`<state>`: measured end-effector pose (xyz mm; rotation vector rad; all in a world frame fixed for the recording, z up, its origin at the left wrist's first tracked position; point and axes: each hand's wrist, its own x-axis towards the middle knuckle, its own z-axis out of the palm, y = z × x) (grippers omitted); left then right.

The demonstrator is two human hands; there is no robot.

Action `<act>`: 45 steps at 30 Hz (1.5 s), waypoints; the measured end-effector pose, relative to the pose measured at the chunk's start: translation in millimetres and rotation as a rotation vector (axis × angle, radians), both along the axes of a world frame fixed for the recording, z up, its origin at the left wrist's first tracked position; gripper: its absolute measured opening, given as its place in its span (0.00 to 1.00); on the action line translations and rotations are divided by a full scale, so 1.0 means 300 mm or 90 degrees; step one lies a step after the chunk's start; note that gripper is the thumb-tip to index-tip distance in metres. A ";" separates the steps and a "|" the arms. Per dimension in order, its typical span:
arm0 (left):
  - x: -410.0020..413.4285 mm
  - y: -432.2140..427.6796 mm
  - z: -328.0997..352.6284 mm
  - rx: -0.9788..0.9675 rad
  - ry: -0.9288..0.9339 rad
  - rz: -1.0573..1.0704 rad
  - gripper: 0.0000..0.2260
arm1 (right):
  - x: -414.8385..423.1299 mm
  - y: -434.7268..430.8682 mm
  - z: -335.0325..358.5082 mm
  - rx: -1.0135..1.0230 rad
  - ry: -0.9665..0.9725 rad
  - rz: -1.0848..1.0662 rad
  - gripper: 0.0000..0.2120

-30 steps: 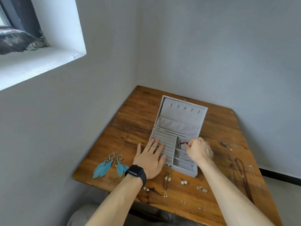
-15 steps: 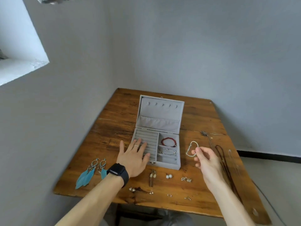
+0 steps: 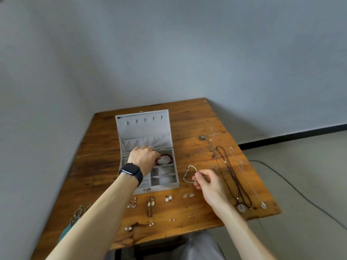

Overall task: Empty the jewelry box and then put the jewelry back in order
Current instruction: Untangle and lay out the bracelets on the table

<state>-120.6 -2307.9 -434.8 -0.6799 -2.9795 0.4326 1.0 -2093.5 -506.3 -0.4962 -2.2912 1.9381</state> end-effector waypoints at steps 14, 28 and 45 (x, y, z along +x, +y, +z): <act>-0.006 0.015 -0.043 -0.124 0.050 -0.079 0.07 | 0.004 0.011 0.010 -0.015 0.003 0.026 0.03; -0.096 0.219 0.058 0.512 -0.043 0.031 0.07 | -0.001 0.020 -0.012 -0.039 0.010 0.042 0.03; -0.132 0.340 -0.128 0.230 0.000 -0.003 0.08 | 0.004 0.019 -0.002 -0.046 0.008 0.043 0.04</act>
